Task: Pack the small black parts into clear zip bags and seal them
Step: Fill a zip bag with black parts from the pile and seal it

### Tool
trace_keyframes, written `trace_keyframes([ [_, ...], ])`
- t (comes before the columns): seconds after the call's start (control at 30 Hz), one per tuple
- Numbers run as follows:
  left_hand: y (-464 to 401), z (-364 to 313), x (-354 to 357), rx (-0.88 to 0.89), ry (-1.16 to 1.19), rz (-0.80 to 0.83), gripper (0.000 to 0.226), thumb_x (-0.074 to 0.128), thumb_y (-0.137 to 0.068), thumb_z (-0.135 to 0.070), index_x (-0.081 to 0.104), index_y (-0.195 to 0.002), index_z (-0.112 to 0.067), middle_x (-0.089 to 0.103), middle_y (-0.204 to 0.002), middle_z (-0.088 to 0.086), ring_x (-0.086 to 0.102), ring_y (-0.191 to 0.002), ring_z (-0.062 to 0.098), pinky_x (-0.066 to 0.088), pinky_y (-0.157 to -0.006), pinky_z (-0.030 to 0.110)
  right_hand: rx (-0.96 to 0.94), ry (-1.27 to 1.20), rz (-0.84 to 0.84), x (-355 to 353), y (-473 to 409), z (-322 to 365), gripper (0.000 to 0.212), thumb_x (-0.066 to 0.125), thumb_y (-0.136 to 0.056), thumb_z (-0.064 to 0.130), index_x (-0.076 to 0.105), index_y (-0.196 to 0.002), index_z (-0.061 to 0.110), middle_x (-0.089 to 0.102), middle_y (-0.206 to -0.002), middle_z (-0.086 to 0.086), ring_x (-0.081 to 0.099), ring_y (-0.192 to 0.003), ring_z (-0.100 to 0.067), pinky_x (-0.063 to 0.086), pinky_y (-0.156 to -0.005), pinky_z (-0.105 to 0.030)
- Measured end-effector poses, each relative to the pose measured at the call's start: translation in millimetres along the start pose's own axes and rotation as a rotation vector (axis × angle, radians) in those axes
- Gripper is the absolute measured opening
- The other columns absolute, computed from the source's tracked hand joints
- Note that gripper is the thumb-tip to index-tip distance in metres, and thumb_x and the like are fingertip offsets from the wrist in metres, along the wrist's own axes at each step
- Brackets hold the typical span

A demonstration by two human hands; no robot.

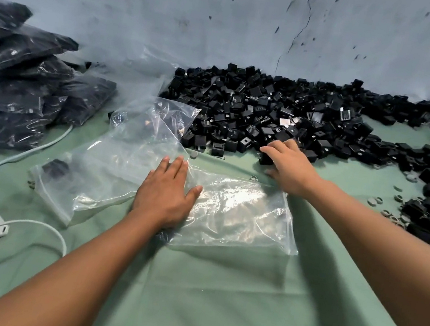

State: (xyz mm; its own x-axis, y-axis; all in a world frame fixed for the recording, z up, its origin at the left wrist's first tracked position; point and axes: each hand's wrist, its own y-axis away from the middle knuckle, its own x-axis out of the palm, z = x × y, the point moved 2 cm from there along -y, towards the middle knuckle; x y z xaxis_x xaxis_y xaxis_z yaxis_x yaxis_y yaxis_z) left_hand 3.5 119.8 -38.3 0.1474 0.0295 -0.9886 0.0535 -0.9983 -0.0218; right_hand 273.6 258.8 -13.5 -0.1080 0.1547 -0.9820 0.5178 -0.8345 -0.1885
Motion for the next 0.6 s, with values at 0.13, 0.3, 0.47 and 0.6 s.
trace_keyframes([
  [0.13,0.0,-0.8,-0.6,-0.013,-0.003,0.0,0.078,0.019,-0.104,-0.064,0.004,-0.165,-0.017,-0.002,-0.173,-0.001,-0.006,-0.159,0.02,0.008,-0.129,0.045,0.09,-0.083,-0.025,-3.2,-1.5,3.8,0.043,0.07,-0.095,0.024,0.053,-0.134,0.016,0.055,-0.134,-0.005,0.042,-0.123,-0.027,0.042,-0.106,-0.044],
  [0.3,0.3,-4.1,-4.4,-0.02,-0.051,0.035,0.079,0.015,-0.103,-0.065,0.003,-0.165,-0.016,-0.004,-0.173,0.0,-0.006,-0.159,0.023,0.006,-0.129,0.048,0.257,-0.273,-0.17,-20.2,18.6,-6.1,0.032,0.066,-0.097,0.012,0.059,-0.128,0.014,0.058,-0.117,-0.005,0.053,-0.109,-0.024,0.046,-0.099,-0.041],
  [0.47,1.2,-23.6,-20.8,-0.03,-0.226,0.088,0.081,0.016,-0.102,-0.067,0.021,-0.162,-0.012,0.006,-0.172,0.007,0.0,-0.159,0.028,0.0,-0.128,0.053,0.491,-0.869,-0.034,-46.4,70.0,-22.3,0.024,0.054,-0.099,-0.001,0.068,-0.114,0.011,0.067,-0.088,-0.013,0.07,-0.069,-0.02,0.06,-0.067,-0.034],
  [0.6,8.0,-94.1,-42.1,0.05,-0.083,-0.161,0.048,0.037,-0.105,-0.056,0.064,-0.095,-0.017,0.061,-0.12,0.011,0.056,-0.11,0.026,0.049,-0.089,0.038,0.531,-1.035,0.305,-49.6,118.0,-30.5,0.022,0.055,-0.099,-0.004,0.072,-0.111,0.005,0.071,-0.093,-0.019,0.061,-0.064,-0.016,0.052,-0.058,-0.027],
])
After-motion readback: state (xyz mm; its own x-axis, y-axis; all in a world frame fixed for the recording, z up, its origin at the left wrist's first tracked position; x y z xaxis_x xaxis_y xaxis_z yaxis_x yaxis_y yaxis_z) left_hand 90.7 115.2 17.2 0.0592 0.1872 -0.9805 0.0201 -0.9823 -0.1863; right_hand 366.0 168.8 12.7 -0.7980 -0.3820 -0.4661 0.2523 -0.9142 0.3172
